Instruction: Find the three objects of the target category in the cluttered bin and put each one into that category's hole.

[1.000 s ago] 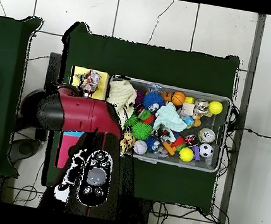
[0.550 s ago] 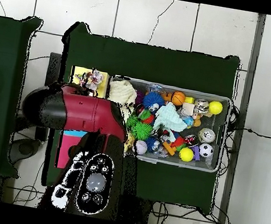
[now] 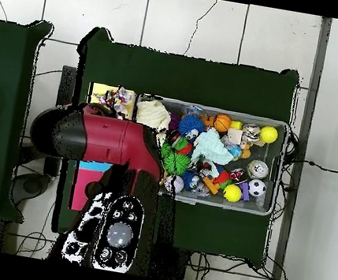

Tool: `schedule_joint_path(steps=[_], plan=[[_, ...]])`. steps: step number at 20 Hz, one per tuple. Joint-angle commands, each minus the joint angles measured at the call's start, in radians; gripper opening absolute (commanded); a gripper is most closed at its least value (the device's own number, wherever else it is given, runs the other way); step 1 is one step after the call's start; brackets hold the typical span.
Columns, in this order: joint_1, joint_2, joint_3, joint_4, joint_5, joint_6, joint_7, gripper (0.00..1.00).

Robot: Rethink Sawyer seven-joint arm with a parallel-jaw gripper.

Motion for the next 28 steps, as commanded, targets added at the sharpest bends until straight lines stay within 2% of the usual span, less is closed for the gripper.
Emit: schedule_joint_path(steps=[1,5,6,15,17,22,28], plan=[[-0.002,0.003,-0.006,0.001,0.017,0.130,0.189,0.00],[-0.006,0.001,-0.002,0.010,0.022,0.123,0.184,0.00],[-0.007,0.001,-0.002,0.012,0.024,0.119,0.180,1.00],[-0.007,-0.003,-0.001,0.015,0.028,0.127,0.180,1.00],[-0.010,0.001,0.005,0.000,0.022,0.102,0.168,1.00],[0.002,-0.016,0.006,-0.018,0.031,0.154,0.176,1.00],[0.006,-0.006,0.017,-0.015,0.054,0.163,0.200,1.00]])
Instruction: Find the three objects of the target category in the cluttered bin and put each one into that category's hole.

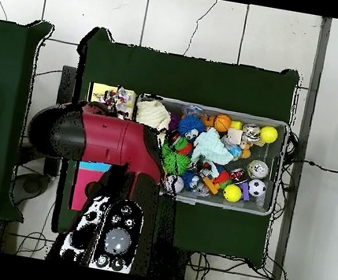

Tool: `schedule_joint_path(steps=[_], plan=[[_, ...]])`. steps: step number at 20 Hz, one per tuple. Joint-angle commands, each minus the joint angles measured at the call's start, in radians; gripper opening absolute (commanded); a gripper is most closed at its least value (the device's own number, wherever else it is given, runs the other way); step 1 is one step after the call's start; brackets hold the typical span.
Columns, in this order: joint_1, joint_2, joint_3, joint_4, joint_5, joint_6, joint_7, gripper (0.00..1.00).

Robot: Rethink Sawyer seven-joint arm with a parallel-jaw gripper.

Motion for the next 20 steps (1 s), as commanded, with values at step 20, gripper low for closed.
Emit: schedule_joint_path(steps=[20], plan=[[-0.044,0.025,0.113,0.066,0.062,-0.231,0.187,1.00]])
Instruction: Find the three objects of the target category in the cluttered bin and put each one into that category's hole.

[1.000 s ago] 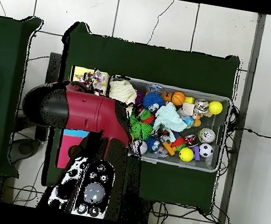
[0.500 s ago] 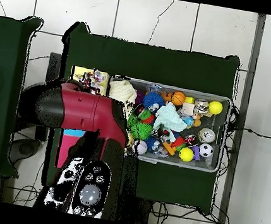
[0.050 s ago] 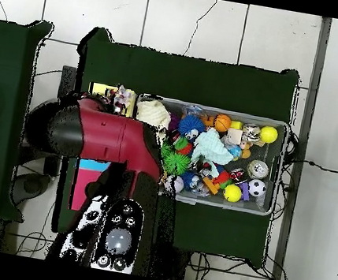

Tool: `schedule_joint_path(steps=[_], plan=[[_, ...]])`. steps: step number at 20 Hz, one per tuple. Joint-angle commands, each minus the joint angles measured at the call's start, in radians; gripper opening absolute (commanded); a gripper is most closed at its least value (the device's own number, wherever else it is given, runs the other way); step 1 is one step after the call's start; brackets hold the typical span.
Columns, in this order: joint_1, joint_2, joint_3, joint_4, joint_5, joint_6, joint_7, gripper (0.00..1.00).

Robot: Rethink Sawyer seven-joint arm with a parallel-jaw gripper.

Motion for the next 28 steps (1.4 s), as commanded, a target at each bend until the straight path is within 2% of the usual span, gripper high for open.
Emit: schedule_joint_path(steps=[1,8,13,19,28], plan=[[-0.030,0.030,0.089,0.072,0.023,-0.142,0.189,1.00],[-0.012,0.041,0.043,0.086,0.007,-0.182,0.186,1.00],[-0.029,0.054,0.034,0.114,-0.038,-0.277,0.164,1.00],[-0.037,0.069,0.026,0.114,-0.045,-0.340,0.169,1.00],[-0.034,0.067,0.010,0.077,-0.049,-0.316,0.131,1.00]])
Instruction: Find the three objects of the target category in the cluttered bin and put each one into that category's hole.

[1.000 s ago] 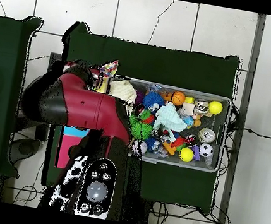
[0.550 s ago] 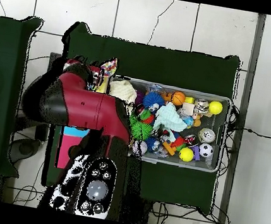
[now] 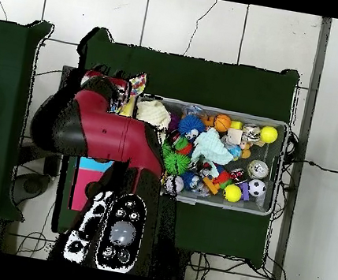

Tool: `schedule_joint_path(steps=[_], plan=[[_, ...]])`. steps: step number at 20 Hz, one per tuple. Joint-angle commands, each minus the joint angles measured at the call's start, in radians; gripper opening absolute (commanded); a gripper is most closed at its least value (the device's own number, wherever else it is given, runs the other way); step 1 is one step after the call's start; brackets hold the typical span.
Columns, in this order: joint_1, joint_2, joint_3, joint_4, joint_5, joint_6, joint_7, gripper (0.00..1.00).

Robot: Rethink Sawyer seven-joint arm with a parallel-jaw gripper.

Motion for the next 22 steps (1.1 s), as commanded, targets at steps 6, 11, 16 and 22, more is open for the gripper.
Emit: schedule_joint_path(steps=[6,11,16,22], plan=[[-0.024,0.048,-0.022,0.040,-0.062,0.039,0.091,1.00],[-0.024,0.052,-0.031,0.026,-0.074,0.046,0.081,1.00],[-0.023,0.054,-0.035,0.018,-0.084,0.055,0.087,1.00],[-0.028,0.054,-0.026,0.018,-0.094,0.047,0.094,1.00]])
